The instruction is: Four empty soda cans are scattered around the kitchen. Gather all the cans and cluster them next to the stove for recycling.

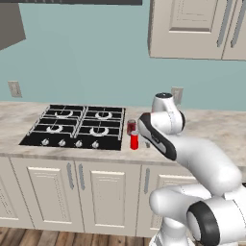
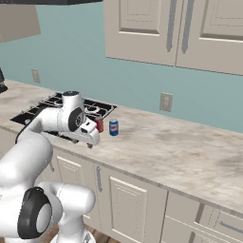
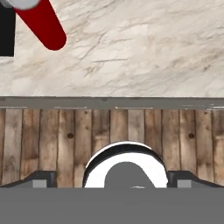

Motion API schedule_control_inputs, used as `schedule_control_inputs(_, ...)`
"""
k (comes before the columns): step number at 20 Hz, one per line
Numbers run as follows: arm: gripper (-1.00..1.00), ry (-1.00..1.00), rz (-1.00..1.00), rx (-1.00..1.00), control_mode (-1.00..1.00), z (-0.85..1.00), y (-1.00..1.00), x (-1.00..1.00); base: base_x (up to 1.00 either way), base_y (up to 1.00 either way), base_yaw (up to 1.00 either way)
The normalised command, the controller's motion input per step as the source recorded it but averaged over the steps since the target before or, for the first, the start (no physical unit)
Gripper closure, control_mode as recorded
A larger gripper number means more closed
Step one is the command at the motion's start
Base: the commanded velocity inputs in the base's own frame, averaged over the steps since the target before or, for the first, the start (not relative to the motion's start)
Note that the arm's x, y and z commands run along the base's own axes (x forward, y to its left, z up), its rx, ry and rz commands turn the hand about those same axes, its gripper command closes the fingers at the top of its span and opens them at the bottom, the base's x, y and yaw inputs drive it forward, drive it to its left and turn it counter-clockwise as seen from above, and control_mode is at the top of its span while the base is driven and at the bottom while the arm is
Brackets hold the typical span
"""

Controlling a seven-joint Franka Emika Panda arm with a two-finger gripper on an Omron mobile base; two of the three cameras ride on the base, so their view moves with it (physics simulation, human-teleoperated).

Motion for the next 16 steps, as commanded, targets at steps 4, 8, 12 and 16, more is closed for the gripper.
schedule_control_inputs(4,-1.0,0.0,0.03,-0.03,-1.0,-0.22,0.0,-0.14,0.0,0.0,0.0)
schedule_control_inputs(8,-1.0,0.0,0.0,0.0,-1.0,0.0,0.0,0.0,0.0,0.0,0.0)
schedule_control_inputs(12,-1.0,0.03,0.0,0.0,1.0,-0.01,0.0,-0.14,-0.09,0.0,0.0)
schedule_control_inputs(16,-1.0,0.0,0.0,0.0,1.0,0.0,0.0,0.0,-0.63,0.07,-0.03)
